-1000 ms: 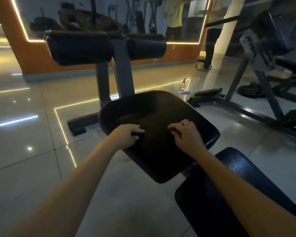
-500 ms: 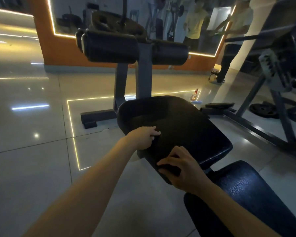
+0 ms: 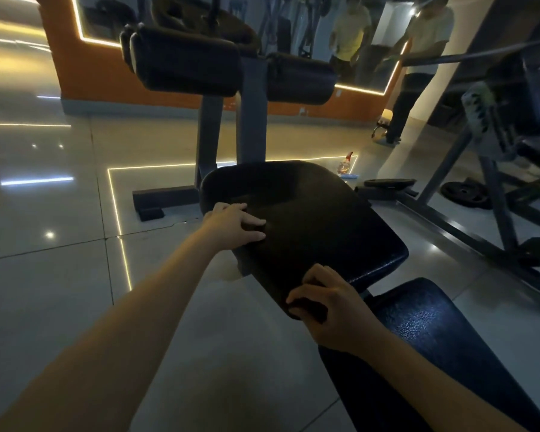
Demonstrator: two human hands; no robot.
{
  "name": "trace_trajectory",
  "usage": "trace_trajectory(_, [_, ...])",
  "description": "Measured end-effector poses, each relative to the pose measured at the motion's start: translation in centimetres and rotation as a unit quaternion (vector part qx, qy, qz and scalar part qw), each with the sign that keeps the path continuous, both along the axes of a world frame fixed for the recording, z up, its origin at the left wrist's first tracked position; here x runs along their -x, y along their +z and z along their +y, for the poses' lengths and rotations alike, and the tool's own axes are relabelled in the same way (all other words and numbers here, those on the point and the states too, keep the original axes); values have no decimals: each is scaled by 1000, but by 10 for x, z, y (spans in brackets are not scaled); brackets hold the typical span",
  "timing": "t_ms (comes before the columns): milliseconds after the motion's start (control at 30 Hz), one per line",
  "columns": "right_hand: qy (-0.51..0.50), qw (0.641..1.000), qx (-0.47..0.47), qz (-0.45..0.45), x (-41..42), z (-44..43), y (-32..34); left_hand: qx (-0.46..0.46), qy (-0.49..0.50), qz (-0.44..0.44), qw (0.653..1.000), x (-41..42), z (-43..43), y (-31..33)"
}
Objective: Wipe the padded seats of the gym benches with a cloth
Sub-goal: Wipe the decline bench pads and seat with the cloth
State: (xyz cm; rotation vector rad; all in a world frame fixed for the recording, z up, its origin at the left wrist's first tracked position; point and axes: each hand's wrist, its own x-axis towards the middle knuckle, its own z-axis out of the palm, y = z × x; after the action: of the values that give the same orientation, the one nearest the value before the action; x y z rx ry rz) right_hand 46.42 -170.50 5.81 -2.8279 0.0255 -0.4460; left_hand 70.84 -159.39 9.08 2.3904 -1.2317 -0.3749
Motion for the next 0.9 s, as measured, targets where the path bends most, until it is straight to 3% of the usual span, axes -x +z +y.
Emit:
trace_trajectory(267, [-61,995,46,-67,-75,16,6,-50,25,-48,997,4,-21,14])
trace_trajectory(433, [-27,999,25,-35,-46,10,9,-47,16,-46,998,23,-18,4])
trace_trajectory(600, [-28,999,19,3,6,-3,5,83,-38,-88,992,62,21,-21])
trace_trajectory(800, [-113,989,54,-79,-21,-6,0,143,-20,-84,986,84,30,-38])
trace_trajectory(900, [-107,990,33,-89,-2,1,-15,177,24,-61,982,97,28,-46])
